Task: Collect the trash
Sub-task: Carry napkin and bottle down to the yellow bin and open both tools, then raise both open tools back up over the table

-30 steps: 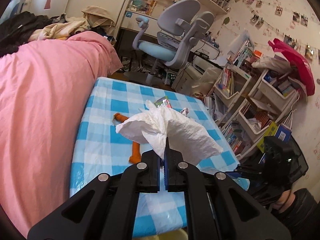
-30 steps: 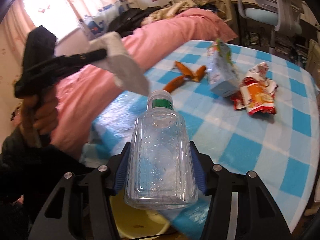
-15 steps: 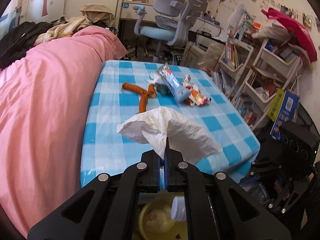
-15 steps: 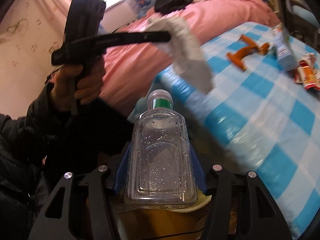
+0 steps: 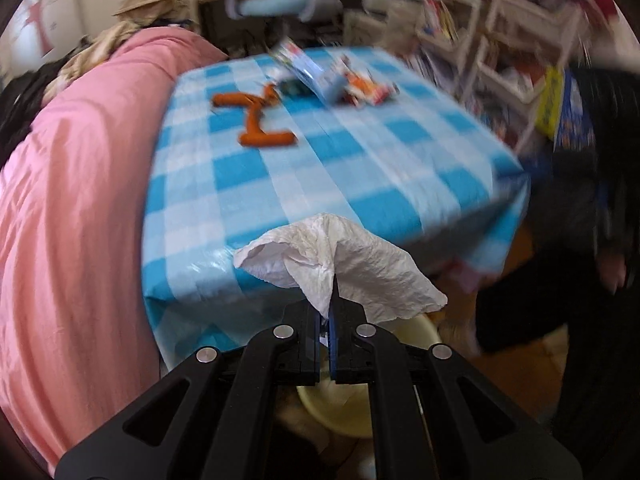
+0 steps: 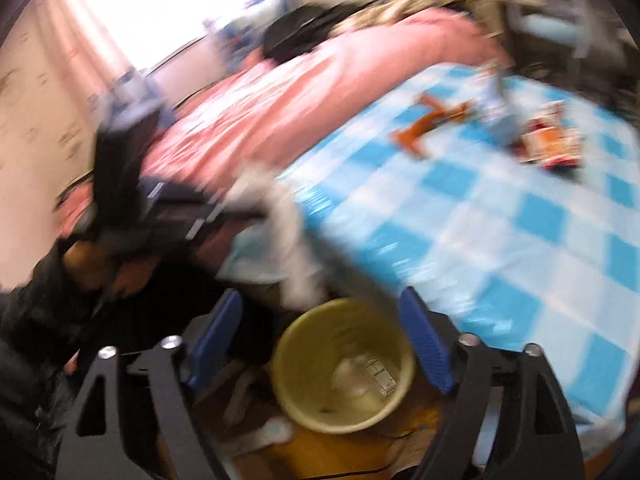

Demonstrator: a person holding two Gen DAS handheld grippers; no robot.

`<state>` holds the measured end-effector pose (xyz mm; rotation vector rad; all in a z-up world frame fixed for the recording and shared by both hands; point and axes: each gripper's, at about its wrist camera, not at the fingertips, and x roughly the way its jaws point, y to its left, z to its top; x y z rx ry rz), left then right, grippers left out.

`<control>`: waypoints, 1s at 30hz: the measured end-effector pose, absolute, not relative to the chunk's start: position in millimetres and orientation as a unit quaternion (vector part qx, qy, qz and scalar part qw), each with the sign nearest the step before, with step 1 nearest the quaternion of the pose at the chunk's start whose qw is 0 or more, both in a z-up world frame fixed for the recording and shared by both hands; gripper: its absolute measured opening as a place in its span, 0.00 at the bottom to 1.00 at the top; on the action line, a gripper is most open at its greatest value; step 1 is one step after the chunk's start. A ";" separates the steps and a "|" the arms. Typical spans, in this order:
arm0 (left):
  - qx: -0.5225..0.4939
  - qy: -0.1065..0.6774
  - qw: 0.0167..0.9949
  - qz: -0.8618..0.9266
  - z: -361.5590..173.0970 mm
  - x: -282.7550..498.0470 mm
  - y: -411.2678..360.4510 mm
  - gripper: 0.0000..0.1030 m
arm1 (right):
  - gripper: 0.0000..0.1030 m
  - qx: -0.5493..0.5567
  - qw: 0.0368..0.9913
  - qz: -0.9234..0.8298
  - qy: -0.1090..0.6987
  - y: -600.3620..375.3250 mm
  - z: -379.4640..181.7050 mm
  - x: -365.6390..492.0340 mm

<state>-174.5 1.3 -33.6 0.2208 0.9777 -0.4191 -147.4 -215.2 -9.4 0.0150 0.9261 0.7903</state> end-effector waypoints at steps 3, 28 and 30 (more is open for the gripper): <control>0.158 0.495 0.826 -0.218 -52.1 -182.0 -16.7 0.03 | 0.81 0.017 0.856 0.303 0.419 -232.9 -5.5 -132.6; -0.016 0.401 0.913 -0.072 6.0 -82.9 27.1 0.77 | 0.85 -0.186 0.879 0.229 0.375 -219.2 -12.4 -112.6; -0.026 0.396 0.915 -0.069 9.3 -66.0 24.0 0.77 | 0.87 -0.220 0.871 0.240 0.368 -216.7 -13.8 -109.1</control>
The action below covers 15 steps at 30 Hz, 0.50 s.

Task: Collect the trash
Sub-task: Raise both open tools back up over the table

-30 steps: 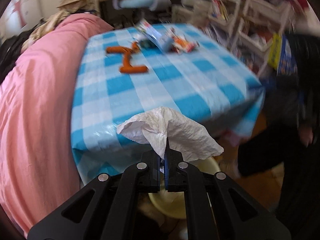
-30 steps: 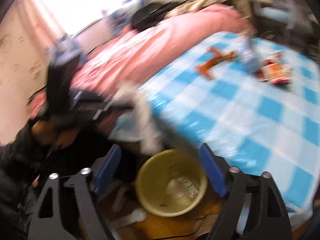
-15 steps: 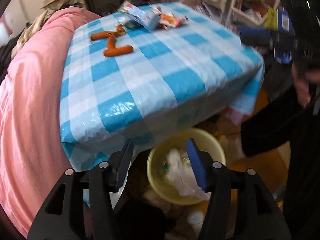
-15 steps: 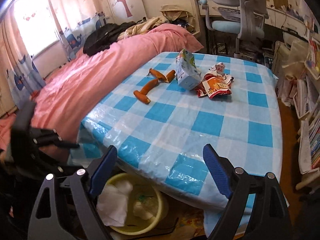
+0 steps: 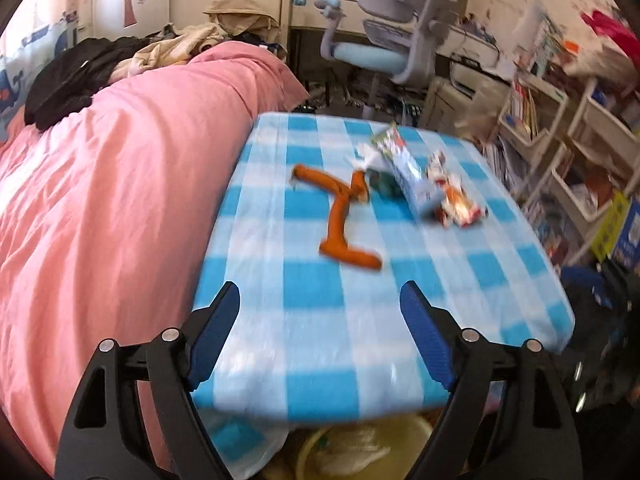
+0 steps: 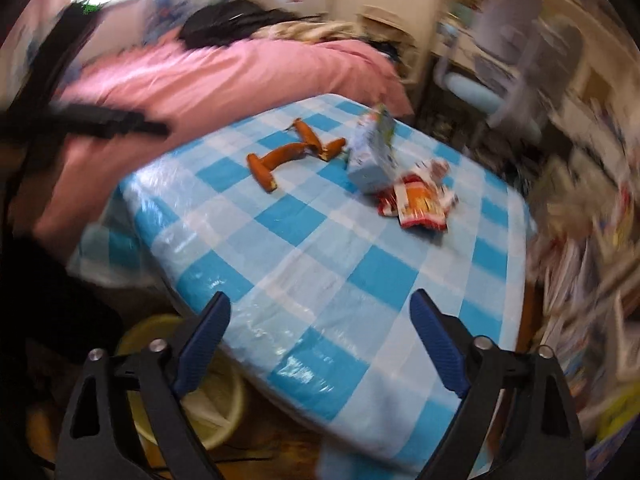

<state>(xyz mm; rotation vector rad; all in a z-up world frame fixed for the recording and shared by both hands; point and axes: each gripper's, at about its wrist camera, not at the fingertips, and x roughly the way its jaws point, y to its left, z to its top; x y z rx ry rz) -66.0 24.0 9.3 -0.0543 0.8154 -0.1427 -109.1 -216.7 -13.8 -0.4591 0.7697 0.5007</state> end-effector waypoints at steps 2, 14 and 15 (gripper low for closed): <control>-0.038 0.388 0.919 -0.064 12.0 -49.5 20.1 0.77 | 0.86 -0.223 0.867 0.239 0.377 -221.6 -18.7 -98.3; -0.096 0.419 0.902 -0.049 4.6 21.4 9.2 0.78 | 0.87 -0.182 0.868 0.219 0.406 -217.0 -28.9 -63.8; -0.103 0.419 0.901 -0.052 5.8 21.4 9.5 0.79 | 0.86 -0.184 0.867 0.219 0.408 -216.7 -30.1 -61.9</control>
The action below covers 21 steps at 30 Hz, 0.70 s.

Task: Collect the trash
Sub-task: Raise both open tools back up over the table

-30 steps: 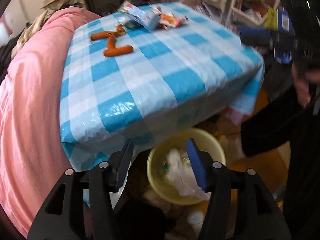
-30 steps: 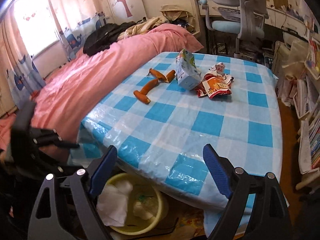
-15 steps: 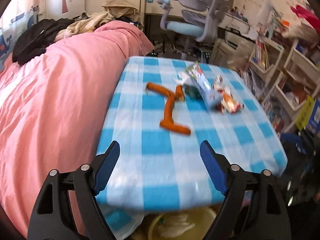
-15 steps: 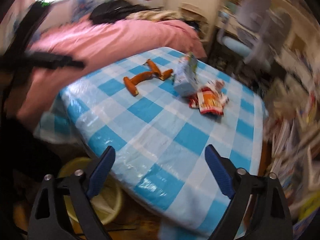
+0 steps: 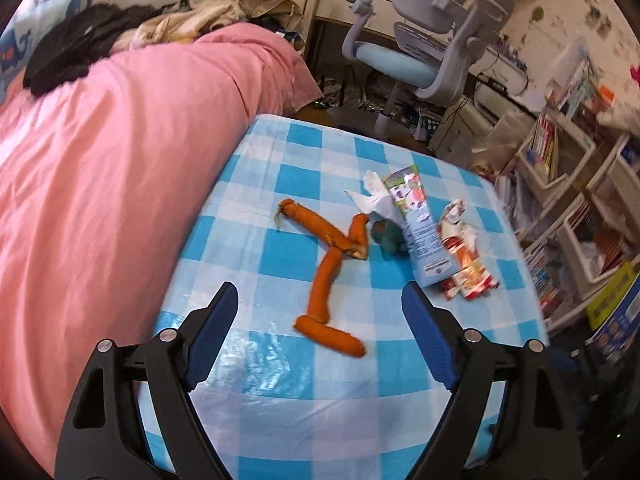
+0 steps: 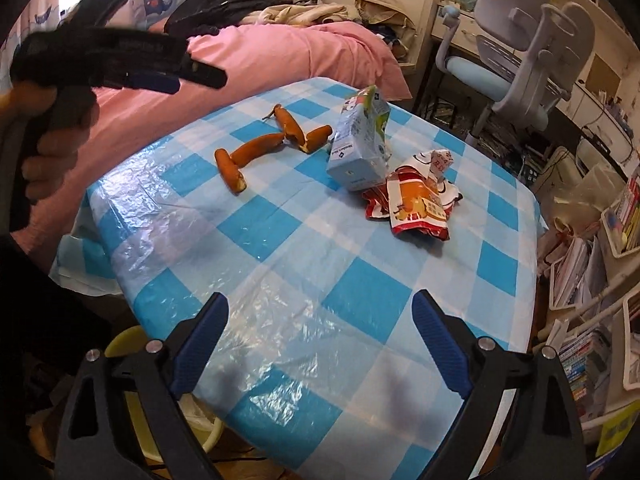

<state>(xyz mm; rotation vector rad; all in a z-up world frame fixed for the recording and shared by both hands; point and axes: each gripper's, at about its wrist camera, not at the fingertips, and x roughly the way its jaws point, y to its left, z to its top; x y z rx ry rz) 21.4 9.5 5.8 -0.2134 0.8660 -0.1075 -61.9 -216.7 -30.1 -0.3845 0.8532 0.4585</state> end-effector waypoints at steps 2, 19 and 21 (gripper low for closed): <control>-0.113 0.414 0.901 -0.058 9.2 21.7 9.0 0.81 | 0.87 -0.182 0.867 0.219 0.410 -217.9 -31.2 -58.8; -0.105 0.424 0.897 -0.066 6.2 22.3 0.9 0.84 | 0.87 -0.190 0.860 0.231 0.413 -215.3 -35.4 -56.6; -0.102 0.424 0.897 -0.066 6.3 22.5 -0.5 0.84 | 0.87 -0.191 0.860 0.231 0.413 -214.9 -35.6 -56.8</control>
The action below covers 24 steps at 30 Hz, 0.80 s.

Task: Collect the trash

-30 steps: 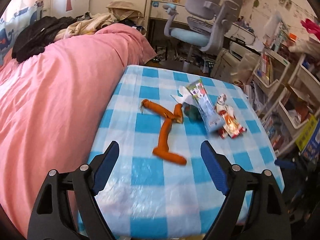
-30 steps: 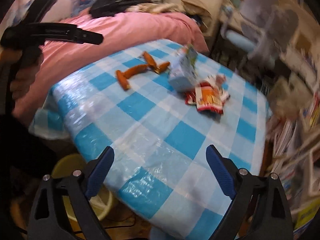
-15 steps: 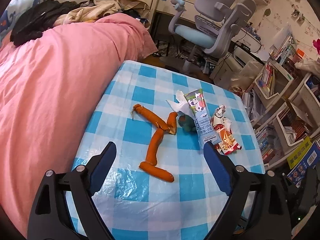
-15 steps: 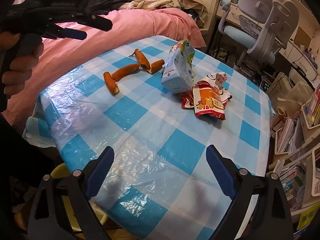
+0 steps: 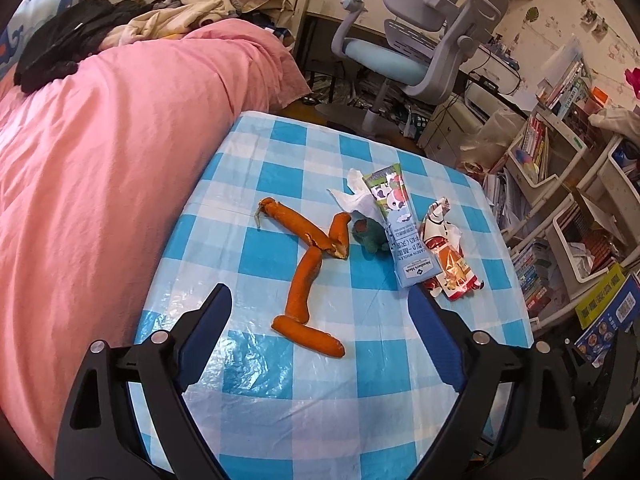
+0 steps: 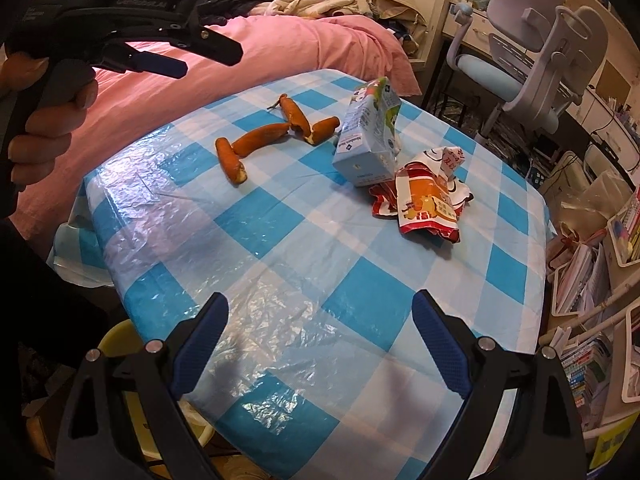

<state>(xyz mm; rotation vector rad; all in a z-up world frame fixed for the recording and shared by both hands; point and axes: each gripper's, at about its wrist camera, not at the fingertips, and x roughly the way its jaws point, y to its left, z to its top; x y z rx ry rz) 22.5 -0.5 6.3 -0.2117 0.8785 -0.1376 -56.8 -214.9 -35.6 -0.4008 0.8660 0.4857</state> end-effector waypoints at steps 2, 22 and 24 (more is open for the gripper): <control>-0.103 0.424 0.897 -0.065 6.5 22.5 -0.3 0.84 | 0.87 -0.192 0.860 0.233 0.412 -214.4 -35.8 -57.2; -0.097 0.428 0.896 -0.065 3.8 25.3 -0.7 0.85 | 0.87 -0.209 0.852 0.243 0.413 -206.8 -40.6 -60.2; -0.095 0.428 0.896 -0.065 3.3 25.2 -1.2 0.85 | 0.87 -0.211 0.852 0.243 0.413 -206.4 -40.8 -60.2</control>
